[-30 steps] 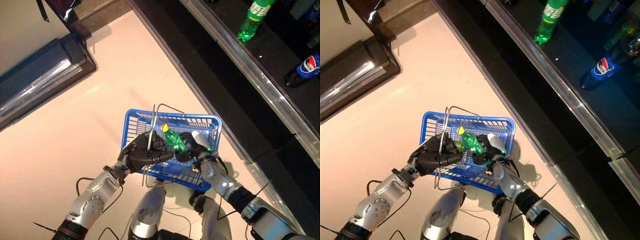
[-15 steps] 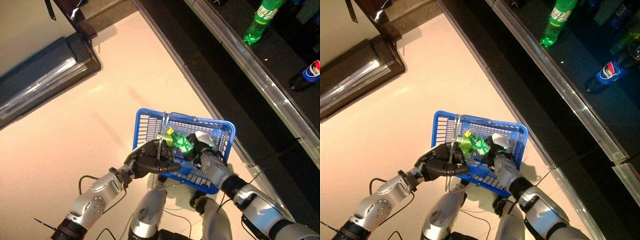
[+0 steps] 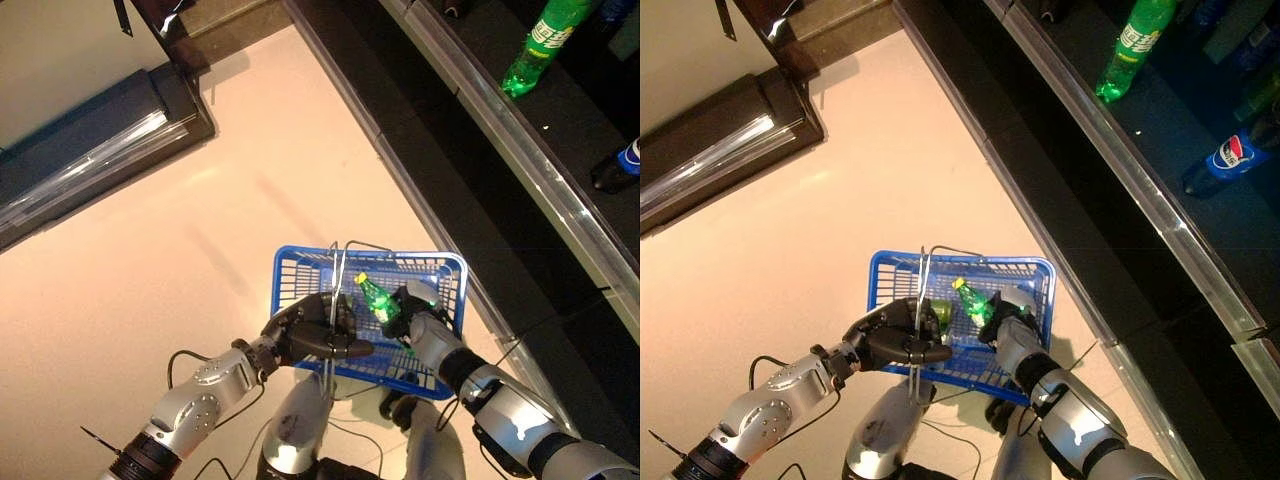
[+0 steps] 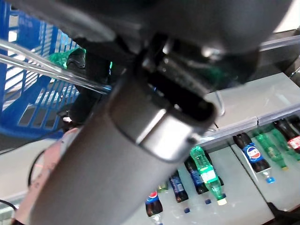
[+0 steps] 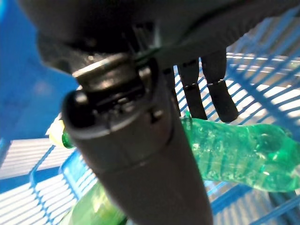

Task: Pick up the drink and place into the basket.

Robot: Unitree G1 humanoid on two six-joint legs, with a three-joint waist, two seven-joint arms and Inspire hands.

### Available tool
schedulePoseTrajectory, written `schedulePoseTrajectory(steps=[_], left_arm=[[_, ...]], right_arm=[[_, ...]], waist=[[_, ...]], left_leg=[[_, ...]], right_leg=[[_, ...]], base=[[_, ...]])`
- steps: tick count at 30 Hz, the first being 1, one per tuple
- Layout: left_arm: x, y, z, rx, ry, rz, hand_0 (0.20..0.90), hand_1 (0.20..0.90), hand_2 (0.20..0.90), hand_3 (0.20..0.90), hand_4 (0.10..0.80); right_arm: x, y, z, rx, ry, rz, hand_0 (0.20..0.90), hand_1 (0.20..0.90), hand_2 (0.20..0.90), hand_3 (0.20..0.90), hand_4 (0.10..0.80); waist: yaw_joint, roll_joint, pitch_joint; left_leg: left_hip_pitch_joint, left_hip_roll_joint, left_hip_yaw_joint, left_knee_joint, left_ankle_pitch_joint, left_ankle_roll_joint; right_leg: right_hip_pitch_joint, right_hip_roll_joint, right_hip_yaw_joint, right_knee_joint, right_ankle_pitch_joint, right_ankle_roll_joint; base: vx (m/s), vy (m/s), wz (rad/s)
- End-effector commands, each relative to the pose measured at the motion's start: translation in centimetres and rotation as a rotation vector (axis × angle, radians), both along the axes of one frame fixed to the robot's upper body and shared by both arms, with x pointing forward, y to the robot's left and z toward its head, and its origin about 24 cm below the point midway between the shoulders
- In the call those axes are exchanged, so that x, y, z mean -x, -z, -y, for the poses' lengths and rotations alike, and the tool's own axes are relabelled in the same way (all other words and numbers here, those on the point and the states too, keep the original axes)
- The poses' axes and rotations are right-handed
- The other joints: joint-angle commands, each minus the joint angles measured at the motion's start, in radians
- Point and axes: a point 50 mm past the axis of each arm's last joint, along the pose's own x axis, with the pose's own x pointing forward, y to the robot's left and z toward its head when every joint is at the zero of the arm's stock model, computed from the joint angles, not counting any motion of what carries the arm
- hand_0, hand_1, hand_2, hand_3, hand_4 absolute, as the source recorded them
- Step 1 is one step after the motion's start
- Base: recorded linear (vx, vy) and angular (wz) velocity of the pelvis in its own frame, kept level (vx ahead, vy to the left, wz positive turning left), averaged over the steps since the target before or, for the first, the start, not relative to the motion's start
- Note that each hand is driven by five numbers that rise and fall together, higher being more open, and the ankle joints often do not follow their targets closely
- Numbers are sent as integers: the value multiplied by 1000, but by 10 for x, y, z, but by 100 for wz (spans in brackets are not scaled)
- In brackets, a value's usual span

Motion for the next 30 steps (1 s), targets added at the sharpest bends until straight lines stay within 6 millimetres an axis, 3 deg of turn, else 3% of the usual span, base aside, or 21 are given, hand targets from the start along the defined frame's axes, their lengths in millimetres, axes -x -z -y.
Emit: schedulePoseTrajectory(steps=[1, 3, 9, 19, 21, 25, 26, 30], left_arm=[[10, -144, 17, 512, 154, 661, 300, 300, 300, 200, 100], [10, -143, 14, 515, 140, 664, 300, 300, 300, 200, 100], [10, -137, -7, 530, 61, 682, 300, 300, 300, 200, 100], [16, -126, -40, 524, -81, 699, 300, 300, 300, 200, 100], [19, -127, -47, 518, -119, 701, 300, 300, 300, 200, 100], [21, -127, -51, 487, -149, 715, 300, 300, 300, 200, 100], [21, -125, -57, 430, -194, 717, 300, 300, 300, 200, 100], [21, -118, -68, 413, -268, 668, 300, 300, 300, 200, 100]], right_arm=[[-15, -36, 37, 84, 103, 192, 900, 900, 900, 900, 800], [-15, -41, 37, 62, 106, 228, 900, 900, 900, 900, 800], [-9, -82, 35, -1, -1, 410, 900, 900, 900, 900, 800], [34, -157, 42, -178, -207, 612, 900, 900, 900, 900, 800], [48, -177, 36, -309, -300, 668, 900, 900, 900, 900, 800], [57, -188, 34, -409, -351, 716, 900, 900, 900, 900, 800], [67, -198, 34, -531, -407, 767, 900, 900, 900, 900, 800], [84, -211, 29, -732, -516, 803, 900, 900, 900, 900, 800]], waist=[[-19, 14, -56], [-25, 11, -54], [-69, -5, -46], [-140, -36, -49], [-154, -43, -50], [-160, -48, -52], [-166, -53, -57], [-178, -60, -69]], left_leg=[[-89, -45, 18, 61, 35, 62], [-87, -43, 20, 59, 35, 62], [-81, -29, 38, 47, 38, 68], [-65, 4, 87, 30, 39, 66], [-62, 13, 102, 28, 38, 65], [-59, 18, 111, 26, 36, 64], [-55, 23, 120, 25, 34, 63], [-46, 28, 133, 24, 30, 64]], right_leg=[[82, 34, -11, -78, 68, -30], [80, 35, -8, -76, 67, -30], [72, 45, 12, -79, 67, -31], [63, 70, 56, -81, 61, -26], [64, 77, 66, -85, 61, -23], [66, 80, 71, -88, 60, -22], [70, 83, 76, -92, 61, -19], [75, 88, 85, -94, 59, -15]], base=[[0, 0, 0], [0, 0, 0], [-6, 8, -2], [-4, 20, -10], [-14, 14, -15], [-5, -5, -7], [0, 0, 0], [6, 0, -1]])
